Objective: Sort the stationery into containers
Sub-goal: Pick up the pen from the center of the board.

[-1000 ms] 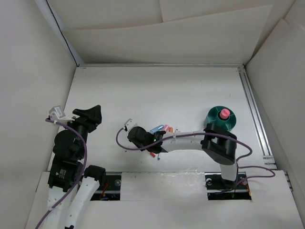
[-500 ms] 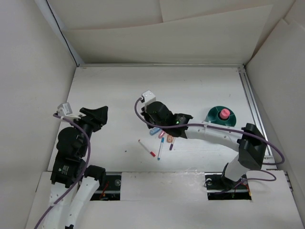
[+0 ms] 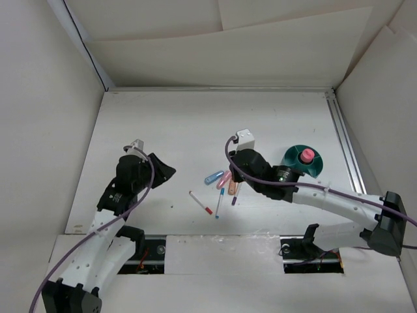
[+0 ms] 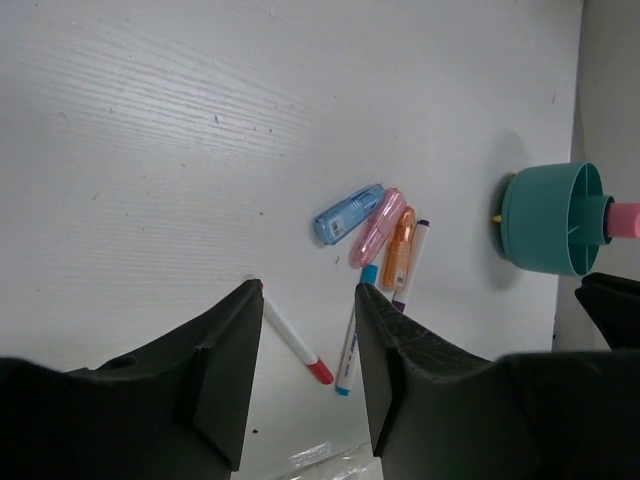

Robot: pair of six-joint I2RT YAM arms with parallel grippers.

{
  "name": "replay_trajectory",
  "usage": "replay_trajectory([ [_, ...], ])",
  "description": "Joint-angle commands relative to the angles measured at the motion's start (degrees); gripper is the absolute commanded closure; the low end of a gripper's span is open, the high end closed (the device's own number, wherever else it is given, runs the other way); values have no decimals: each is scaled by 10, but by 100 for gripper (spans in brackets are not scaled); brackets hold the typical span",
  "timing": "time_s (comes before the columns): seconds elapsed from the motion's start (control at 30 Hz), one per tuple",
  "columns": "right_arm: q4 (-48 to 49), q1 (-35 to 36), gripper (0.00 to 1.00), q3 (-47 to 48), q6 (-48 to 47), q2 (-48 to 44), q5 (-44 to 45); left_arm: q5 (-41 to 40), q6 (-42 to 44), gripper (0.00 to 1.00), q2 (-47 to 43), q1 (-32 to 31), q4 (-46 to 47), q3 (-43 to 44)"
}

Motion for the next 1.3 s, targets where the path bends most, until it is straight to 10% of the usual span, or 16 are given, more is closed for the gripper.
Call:
replay_trajectory([
  [0.0,-29,2,75,-24,35,-24,33,26,0,61,30,-1,36,-4],
  [1.0,-7,-9,68,-23,-9,-106,57,-93,58,44,210,-7,160,301],
  [1.27,3,-28,68,-1,-33,-87,46,-100,94,42,375,-7,119,560],
])
